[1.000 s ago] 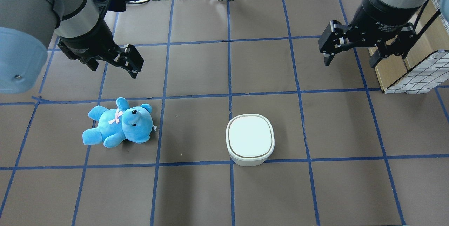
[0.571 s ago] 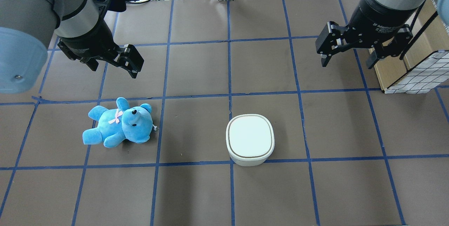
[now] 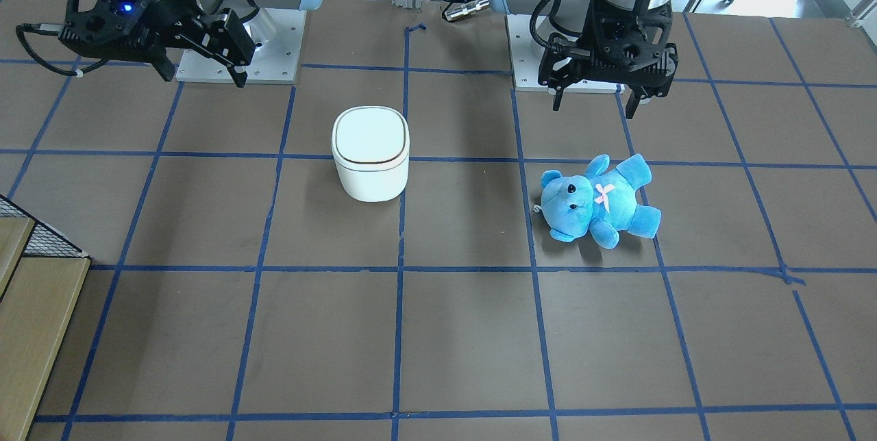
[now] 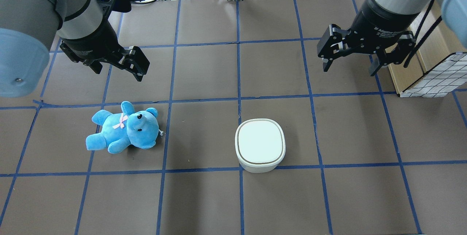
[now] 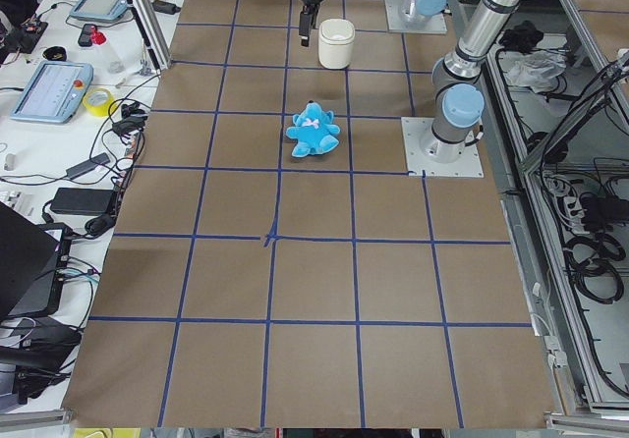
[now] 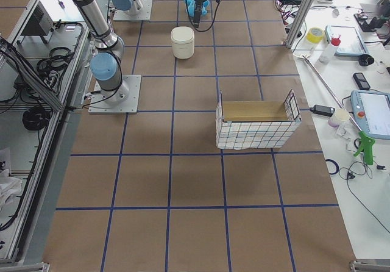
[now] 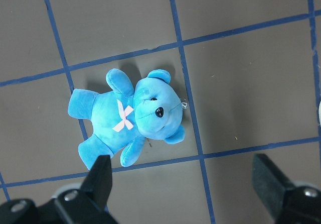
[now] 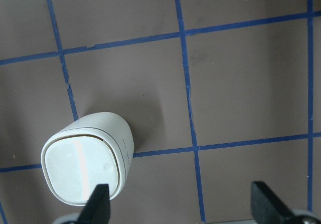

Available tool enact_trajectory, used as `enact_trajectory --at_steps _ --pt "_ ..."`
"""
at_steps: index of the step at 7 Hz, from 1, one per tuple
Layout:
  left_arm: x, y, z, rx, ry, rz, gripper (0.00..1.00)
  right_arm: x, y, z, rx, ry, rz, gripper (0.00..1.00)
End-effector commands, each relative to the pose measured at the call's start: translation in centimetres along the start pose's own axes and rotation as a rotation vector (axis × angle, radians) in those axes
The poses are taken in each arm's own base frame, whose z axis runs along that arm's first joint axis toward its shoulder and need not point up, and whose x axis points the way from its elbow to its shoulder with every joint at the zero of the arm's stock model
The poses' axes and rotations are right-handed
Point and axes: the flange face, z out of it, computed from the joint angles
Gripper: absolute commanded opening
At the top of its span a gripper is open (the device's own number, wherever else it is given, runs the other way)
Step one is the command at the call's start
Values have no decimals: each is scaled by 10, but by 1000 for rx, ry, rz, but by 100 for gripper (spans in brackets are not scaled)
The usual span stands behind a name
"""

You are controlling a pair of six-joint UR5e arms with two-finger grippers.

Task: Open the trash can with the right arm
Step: 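Move the right gripper toward the white trash can lid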

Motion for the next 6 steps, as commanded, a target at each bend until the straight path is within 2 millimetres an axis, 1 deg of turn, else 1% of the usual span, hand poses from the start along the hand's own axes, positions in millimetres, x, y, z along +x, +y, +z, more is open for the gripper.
enact_trajectory --at_steps 1,2,3,4,5,6 --pt "0 0 0 0 0 0 100 -38 6 23 -6 6 10 99" --pt "0 0 0 0 0 0 100 -50 12 39 9 12 -22 89" --pt "0 0 0 0 0 0 100 -58 17 58 11 11 8 74" --pt "0 0 0 0 0 0 100 -68 24 77 20 10 31 50" --pt "0 0 0 0 0 0 100 -75 32 99 -2 21 11 36" --pt "0 0 0 0 0 0 100 -78 37 115 -8 16 31 27"
